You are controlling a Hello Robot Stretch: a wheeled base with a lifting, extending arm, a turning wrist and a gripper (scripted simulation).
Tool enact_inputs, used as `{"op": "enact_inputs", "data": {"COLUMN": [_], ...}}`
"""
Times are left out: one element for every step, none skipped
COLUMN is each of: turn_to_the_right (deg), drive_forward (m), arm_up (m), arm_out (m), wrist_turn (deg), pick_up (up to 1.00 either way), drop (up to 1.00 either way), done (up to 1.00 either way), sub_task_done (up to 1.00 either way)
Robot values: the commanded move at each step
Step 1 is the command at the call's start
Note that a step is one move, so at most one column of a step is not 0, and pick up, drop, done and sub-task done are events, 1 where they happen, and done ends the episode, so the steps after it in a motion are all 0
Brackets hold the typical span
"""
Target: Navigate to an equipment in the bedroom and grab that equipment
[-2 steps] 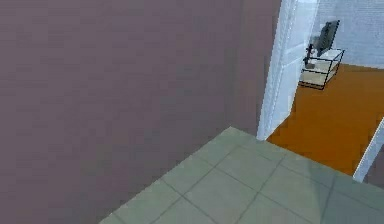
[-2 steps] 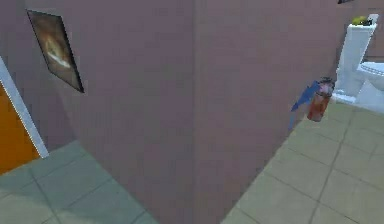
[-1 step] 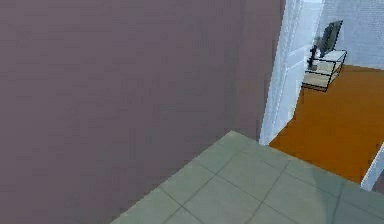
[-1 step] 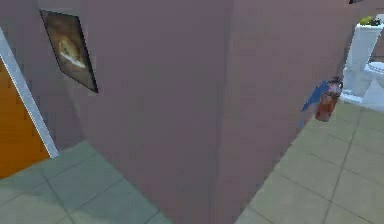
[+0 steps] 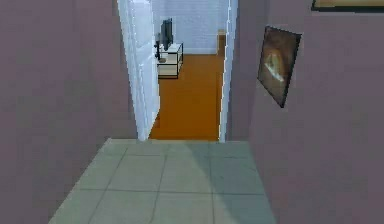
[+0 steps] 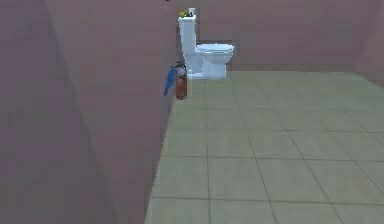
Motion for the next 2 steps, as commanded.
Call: {"op": "enact_inputs", "data": {"turn_to_the_right": [0.0, 0.0], "drive_forward": [1.00, 0.50], "arm_up": [0.00, 0.00], "arm_out": [0.00, 0.00], "wrist_turn": [0.0, 0.0], "pick_up": [0.00, 0.00], "drop": [0.00, 0.00], "done": [0.00, 0.00], "sub_task_done": [0.00, 0.00]}}
